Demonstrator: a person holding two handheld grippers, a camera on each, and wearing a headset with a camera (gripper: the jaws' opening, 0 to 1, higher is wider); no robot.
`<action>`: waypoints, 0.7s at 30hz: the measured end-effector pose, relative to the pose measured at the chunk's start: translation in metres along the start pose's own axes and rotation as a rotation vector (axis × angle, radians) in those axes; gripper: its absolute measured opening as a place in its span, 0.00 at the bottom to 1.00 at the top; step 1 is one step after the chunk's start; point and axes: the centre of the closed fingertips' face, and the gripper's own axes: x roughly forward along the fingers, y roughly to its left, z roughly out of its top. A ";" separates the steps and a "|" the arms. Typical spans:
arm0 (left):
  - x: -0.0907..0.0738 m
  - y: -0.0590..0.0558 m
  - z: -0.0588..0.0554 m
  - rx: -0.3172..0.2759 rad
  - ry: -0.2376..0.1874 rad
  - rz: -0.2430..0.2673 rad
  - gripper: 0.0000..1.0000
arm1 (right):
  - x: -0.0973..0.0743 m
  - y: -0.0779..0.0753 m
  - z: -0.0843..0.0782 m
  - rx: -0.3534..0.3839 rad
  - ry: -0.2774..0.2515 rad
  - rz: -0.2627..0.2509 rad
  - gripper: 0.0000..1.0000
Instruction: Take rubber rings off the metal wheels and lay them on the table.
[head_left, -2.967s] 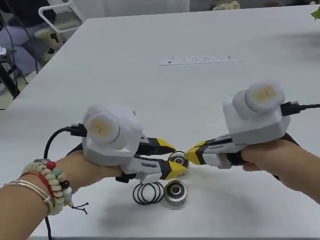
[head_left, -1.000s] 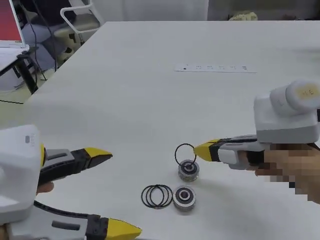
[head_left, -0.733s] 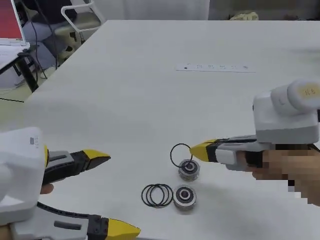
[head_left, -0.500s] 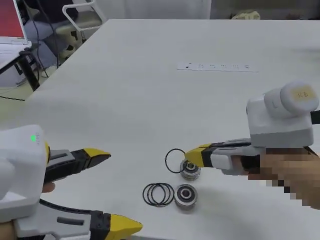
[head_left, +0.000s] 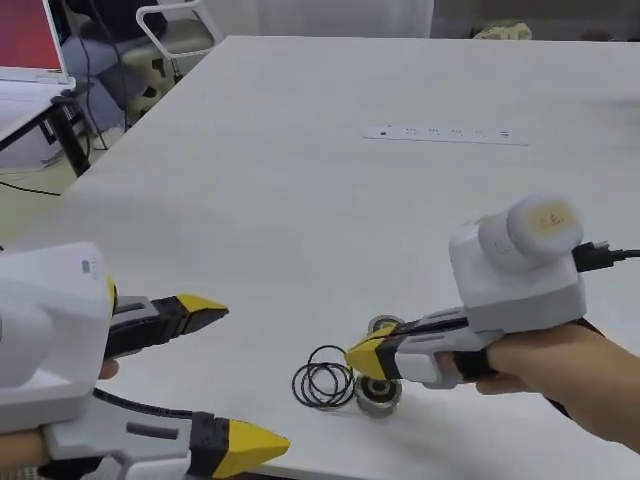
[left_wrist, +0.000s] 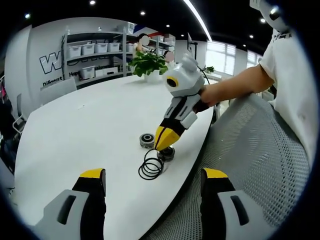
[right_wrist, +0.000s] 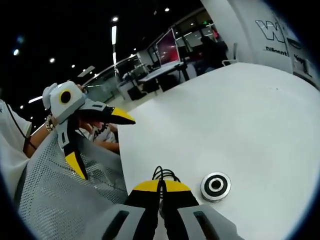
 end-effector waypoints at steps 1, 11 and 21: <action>0.000 0.000 0.000 -0.002 -0.001 0.000 0.75 | 0.001 0.000 -0.003 -0.007 0.012 0.000 0.00; -0.001 0.001 -0.001 -0.009 -0.001 0.004 0.75 | 0.008 -0.005 -0.011 -0.040 0.048 -0.028 0.00; -0.001 0.001 -0.001 -0.014 -0.001 0.001 0.74 | 0.011 -0.013 -0.014 -0.085 0.049 -0.077 0.00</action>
